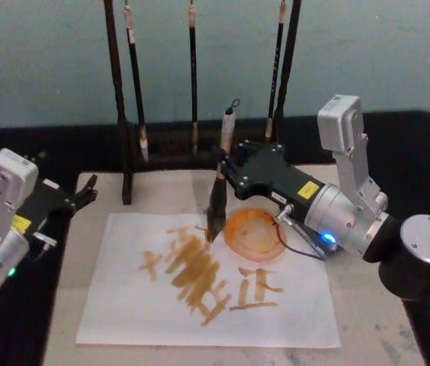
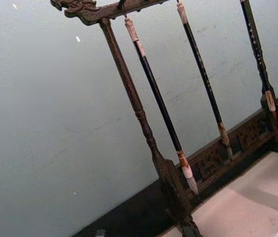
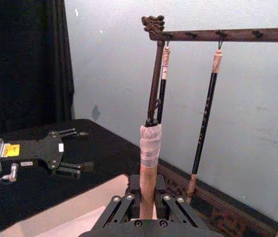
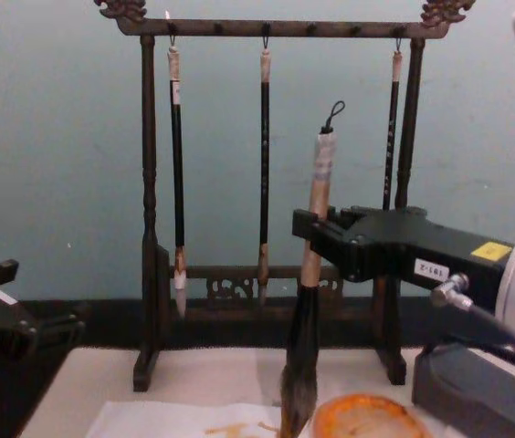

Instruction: Pick up the brush from the inkstone, write on the paper, then place the brush back to its original position.

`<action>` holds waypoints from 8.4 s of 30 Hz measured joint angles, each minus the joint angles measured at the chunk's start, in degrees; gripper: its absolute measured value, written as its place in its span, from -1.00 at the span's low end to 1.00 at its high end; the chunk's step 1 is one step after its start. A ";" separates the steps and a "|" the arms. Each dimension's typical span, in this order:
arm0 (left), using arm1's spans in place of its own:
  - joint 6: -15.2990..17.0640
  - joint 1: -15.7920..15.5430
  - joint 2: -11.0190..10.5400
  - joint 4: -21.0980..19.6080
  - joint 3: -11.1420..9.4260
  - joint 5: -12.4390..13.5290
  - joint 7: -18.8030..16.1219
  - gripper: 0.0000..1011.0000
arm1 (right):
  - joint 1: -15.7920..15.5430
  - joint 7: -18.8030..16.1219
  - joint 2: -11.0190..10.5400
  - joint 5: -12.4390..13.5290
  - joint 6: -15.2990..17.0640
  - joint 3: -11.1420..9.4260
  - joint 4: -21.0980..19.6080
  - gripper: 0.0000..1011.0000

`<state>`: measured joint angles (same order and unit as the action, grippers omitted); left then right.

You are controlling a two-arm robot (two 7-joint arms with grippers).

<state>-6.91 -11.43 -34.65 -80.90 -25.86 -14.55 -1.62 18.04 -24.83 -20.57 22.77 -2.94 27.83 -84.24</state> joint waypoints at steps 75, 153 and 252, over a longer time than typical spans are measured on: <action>0.00 0.00 0.00 0.00 0.00 0.00 0.00 1.00 | -6.07 2.77 4.77 23.84 8.26 -16.73 -4.32 -0.66; 0.00 0.00 0.00 0.00 0.00 0.00 0.00 1.00 | -3.94 13.10 4.49 54.01 18.85 -18.64 14.20 -0.66; 0.00 0.00 0.00 0.00 0.00 0.00 0.00 1.00 | -11.24 19.52 -3.06 57.31 14.95 -14.99 2.16 0.98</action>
<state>-6.91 -11.43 -34.64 -80.90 -25.86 -14.55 -1.62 6.81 -5.31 -23.63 80.08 12.01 12.84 -82.08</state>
